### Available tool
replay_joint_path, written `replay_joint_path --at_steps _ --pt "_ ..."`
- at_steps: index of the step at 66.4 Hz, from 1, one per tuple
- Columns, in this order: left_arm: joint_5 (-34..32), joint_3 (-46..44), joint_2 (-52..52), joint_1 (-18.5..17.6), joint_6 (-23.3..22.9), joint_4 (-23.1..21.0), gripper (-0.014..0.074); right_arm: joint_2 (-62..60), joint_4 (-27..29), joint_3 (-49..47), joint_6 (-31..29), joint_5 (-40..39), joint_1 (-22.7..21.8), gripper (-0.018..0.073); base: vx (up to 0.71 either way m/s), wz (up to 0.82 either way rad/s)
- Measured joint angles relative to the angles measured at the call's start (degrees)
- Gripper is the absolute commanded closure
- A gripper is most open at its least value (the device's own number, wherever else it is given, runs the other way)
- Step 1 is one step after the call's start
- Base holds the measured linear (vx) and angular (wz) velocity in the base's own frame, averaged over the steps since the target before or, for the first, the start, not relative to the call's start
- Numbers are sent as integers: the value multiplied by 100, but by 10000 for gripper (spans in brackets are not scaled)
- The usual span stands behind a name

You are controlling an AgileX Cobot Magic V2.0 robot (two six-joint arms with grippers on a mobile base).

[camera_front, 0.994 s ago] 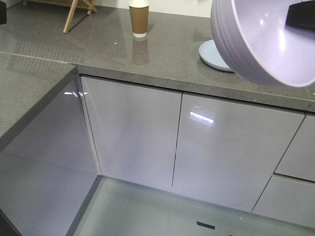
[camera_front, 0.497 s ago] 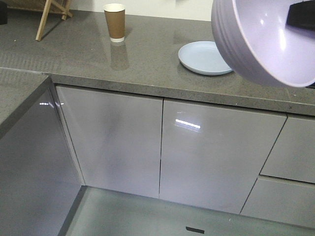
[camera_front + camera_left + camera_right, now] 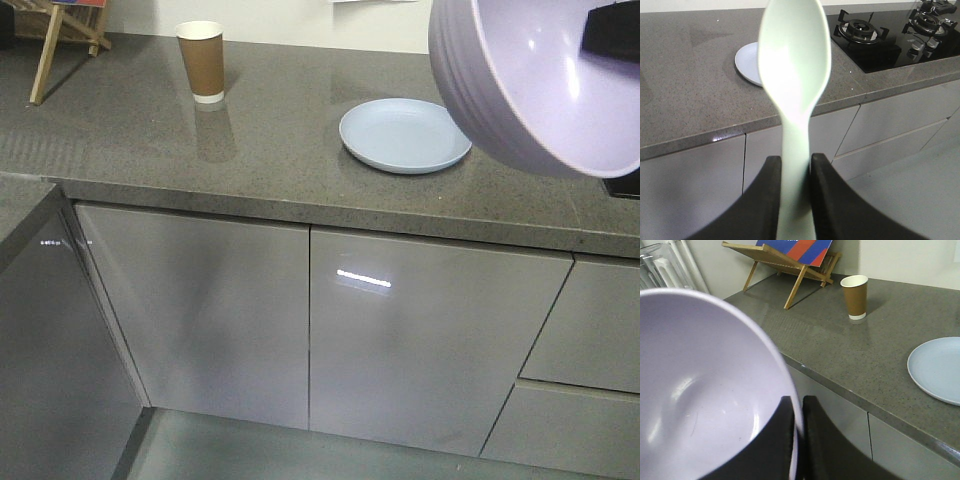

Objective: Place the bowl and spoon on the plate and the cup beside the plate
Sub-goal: 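Drive closer and align the base in front of the pale blue plate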

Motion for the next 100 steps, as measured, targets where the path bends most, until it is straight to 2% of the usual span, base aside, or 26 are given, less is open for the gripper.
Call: replay_joint_path --at_steps 100 --pt "0 0 0 0 0 0 603 0 0 0 0 0 0 565 9 -7"
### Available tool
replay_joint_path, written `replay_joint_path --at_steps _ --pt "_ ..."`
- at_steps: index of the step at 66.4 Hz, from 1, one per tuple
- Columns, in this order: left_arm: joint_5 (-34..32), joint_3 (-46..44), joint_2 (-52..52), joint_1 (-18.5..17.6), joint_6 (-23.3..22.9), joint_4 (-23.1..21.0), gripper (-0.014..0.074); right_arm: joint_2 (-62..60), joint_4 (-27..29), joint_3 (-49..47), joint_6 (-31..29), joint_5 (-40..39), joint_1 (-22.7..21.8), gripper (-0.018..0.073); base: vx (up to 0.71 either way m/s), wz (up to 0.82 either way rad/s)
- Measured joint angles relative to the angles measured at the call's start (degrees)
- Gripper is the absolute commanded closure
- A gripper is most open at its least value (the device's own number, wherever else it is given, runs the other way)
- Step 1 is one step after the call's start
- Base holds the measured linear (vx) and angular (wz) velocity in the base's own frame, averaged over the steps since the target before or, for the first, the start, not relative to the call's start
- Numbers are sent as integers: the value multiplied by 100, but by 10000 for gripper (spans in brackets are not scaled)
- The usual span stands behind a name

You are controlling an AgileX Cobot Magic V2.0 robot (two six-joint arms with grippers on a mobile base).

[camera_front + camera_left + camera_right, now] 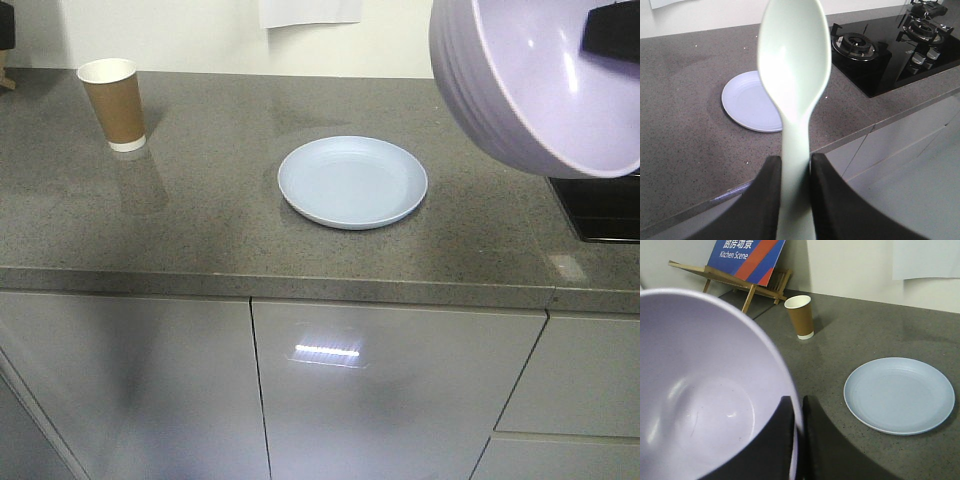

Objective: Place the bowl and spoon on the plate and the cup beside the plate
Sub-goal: 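Drive closer and align the base in front of the pale blue plate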

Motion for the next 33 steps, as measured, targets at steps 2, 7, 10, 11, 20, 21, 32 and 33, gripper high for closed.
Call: replay_joint_path --at_steps 2,7,10,11,20,21,32,33 --pt "0 0 0 0 0 0 603 0 0 0 0 0 0 565 6 -2" --pt "0 0 0 0 0 0 603 0 0 0 0 0 0 565 6 -2" --pt "0 0 0 0 0 0 603 0 0 0 0 0 0 565 7 -2" --pt "0 0 0 0 0 0 603 0 0 0 0 0 0 565 6 -3" --pt "0 0 0 0 0 0 603 0 0 0 0 0 0 565 7 -3" --pt "0 0 0 0 0 0 603 0 0 0 0 0 0 565 7 -3" --pt "0 0 0 0 0 0 603 0 0 0 0 0 0 565 7 -3" --pt "0 0 0 0 0 0 603 0 0 0 0 0 0 565 7 -3"
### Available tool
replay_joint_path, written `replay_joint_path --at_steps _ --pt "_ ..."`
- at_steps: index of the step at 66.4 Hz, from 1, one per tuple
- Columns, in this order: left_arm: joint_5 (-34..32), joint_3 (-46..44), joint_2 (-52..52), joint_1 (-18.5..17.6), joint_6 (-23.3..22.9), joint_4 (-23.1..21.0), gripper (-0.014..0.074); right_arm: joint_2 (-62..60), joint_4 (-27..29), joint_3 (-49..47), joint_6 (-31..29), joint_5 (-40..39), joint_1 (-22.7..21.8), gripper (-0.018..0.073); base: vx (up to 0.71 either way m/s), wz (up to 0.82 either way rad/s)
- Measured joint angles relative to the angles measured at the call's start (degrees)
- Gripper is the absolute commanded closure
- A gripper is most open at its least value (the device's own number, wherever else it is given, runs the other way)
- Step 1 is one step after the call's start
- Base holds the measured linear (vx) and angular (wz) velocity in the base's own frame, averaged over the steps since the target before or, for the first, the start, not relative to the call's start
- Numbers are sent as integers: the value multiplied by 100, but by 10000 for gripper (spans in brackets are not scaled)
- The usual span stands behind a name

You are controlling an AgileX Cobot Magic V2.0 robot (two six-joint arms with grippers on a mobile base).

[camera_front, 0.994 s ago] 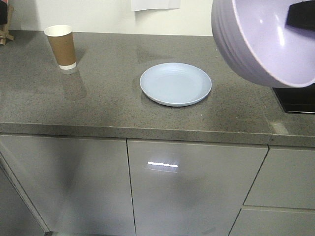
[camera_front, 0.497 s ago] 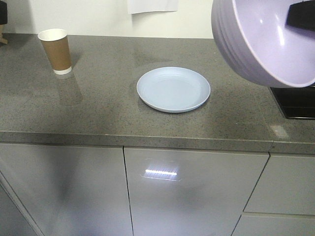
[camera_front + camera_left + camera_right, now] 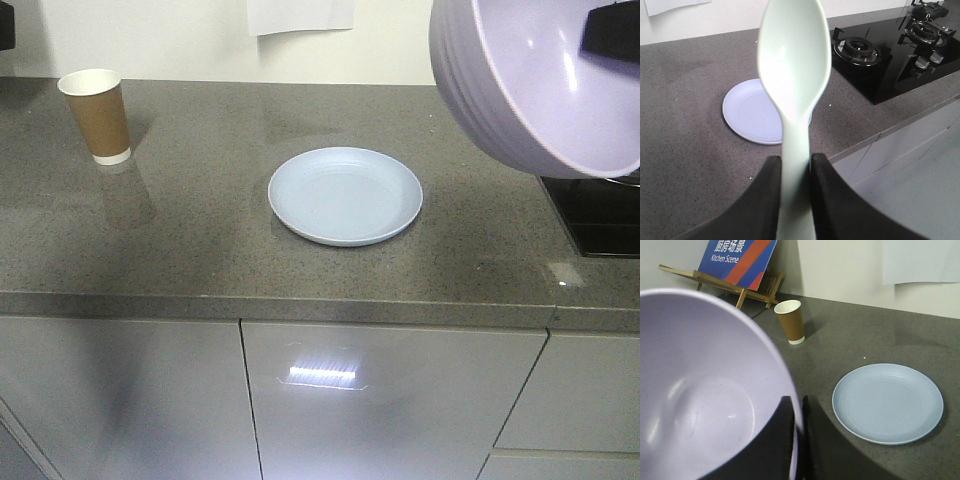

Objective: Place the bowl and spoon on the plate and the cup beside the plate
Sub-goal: 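Drive closer and align the base in front of the pale blue plate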

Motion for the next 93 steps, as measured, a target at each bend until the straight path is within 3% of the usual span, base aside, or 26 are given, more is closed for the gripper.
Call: replay_joint_path --at_steps 93 --pt "0 0 0 0 0 -2 603 0 0 0 0 0 0 565 7 0"
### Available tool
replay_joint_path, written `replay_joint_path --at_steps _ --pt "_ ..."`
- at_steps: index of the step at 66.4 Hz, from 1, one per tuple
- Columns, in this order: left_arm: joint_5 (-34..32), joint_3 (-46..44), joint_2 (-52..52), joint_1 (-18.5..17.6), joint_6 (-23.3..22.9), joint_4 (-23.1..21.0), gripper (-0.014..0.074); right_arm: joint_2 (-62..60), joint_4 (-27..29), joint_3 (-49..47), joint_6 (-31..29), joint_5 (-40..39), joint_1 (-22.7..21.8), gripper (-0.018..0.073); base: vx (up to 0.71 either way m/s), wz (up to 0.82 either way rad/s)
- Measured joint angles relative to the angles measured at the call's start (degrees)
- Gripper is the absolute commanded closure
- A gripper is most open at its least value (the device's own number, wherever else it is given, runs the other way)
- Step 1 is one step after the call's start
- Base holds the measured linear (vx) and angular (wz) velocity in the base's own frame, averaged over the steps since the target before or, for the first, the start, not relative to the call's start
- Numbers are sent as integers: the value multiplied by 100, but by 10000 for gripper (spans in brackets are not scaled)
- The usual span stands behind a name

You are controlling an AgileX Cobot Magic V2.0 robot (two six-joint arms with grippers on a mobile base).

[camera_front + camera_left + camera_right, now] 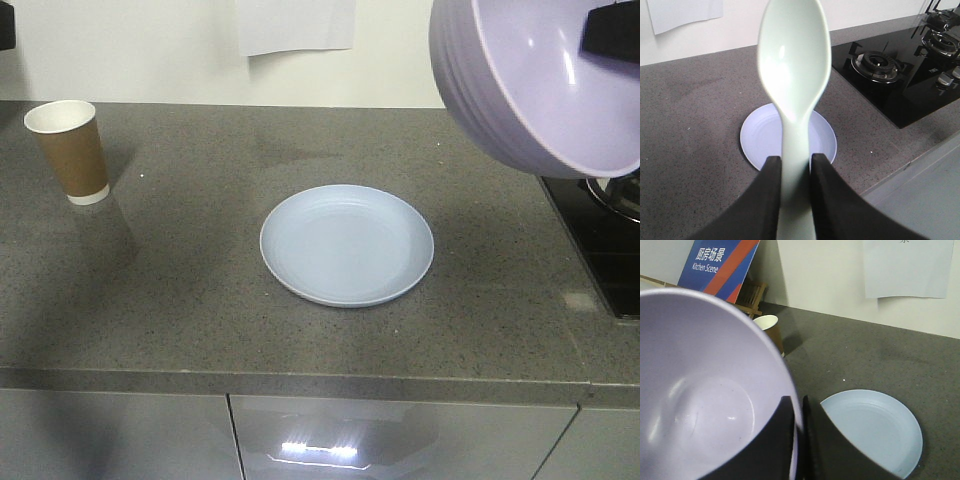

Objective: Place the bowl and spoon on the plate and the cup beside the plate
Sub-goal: 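Drive closer and align the base in front of the pale blue plate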

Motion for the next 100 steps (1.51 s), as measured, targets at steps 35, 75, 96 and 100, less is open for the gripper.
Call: replay_joint_path --at_steps 35,75,96,100 --pt "0 0 0 0 0 0 603 0 0 0 0 0 0 565 5 1" --pt "0 0 0 0 0 0 603 0 0 0 0 0 0 565 5 1" --pt "0 0 0 0 0 0 603 0 0 0 0 0 0 565 4 1" --pt "0 0 0 0 0 0 603 0 0 0 0 0 0 565 4 0"
